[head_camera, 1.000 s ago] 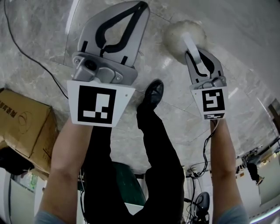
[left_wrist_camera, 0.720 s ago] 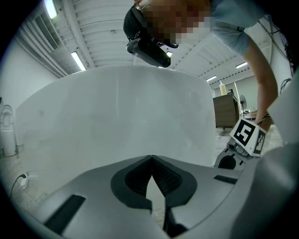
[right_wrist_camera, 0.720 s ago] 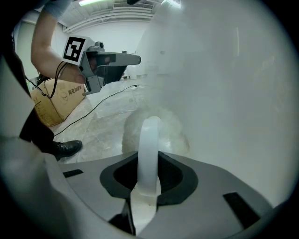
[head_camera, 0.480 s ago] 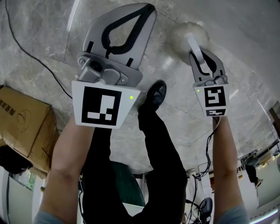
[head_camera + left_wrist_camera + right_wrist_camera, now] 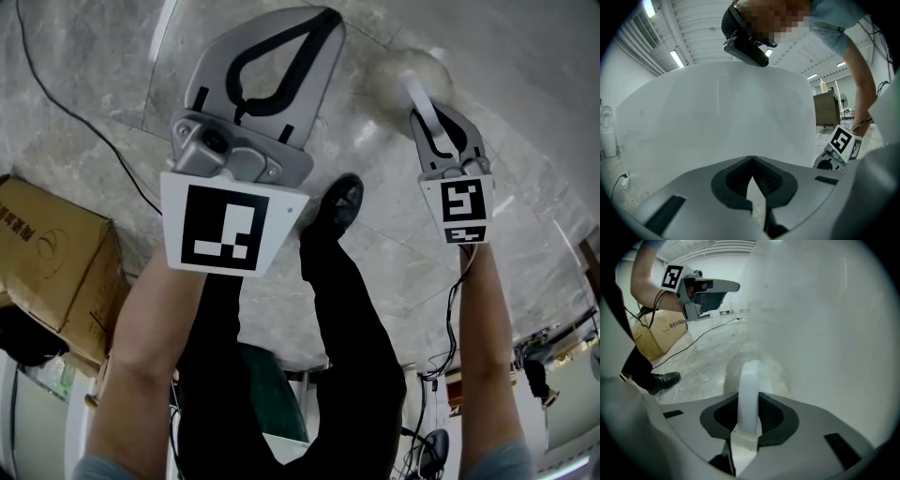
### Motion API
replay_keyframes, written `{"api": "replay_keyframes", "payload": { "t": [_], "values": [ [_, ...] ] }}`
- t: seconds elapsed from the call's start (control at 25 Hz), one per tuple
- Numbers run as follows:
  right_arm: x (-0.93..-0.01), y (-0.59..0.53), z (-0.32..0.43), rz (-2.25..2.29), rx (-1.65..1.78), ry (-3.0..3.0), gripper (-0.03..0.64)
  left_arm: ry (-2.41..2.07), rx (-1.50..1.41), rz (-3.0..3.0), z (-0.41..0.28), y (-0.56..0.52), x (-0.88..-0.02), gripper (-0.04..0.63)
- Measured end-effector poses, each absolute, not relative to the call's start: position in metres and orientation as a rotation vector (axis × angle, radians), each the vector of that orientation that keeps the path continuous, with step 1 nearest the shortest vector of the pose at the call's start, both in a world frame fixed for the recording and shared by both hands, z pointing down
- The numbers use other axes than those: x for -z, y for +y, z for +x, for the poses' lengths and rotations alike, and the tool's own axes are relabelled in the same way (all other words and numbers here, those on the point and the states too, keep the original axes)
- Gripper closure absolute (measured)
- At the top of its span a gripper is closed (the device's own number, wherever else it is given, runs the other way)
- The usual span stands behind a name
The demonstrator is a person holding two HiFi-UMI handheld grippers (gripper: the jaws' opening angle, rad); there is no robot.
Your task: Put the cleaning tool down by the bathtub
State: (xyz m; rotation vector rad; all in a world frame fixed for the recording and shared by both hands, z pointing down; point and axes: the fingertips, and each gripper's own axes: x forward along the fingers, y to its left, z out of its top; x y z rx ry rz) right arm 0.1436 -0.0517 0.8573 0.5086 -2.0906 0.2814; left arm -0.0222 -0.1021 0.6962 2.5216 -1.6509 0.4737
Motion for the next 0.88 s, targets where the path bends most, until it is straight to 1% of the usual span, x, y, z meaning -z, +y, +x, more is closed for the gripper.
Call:
{"api": "replay_keyframes", "payload": {
  "t": [0.2, 0.52, 0.68, 0.88],
  "values": [
    [-0.858, -0.058, 0.142, 0.514, -0.277, -2.085, 0.489, -1.652, -0.481, 2.521, -0.023, -0.102, -0.695, 0.58],
    [-0.852, -0.065, 0.151, 0.546, -0.277, -2.08, 0.488, -1.633, -0.485, 2.525, -0.014, -0.106, -0.692, 0.58],
    [-0.832, -0.064, 0.146, 0.577, -0.28, -2.091, 0.489, -1.61, -0.472, 2.548, -0.01, -0.107, -0.676, 0.58],
    [-0.781, -0.063, 0.131, 0.633, -0.26, -2.141, 0.494, -1.597, -0.453, 2.596, -0.004, -0.107, -0.634, 0.58]
  ]
}}
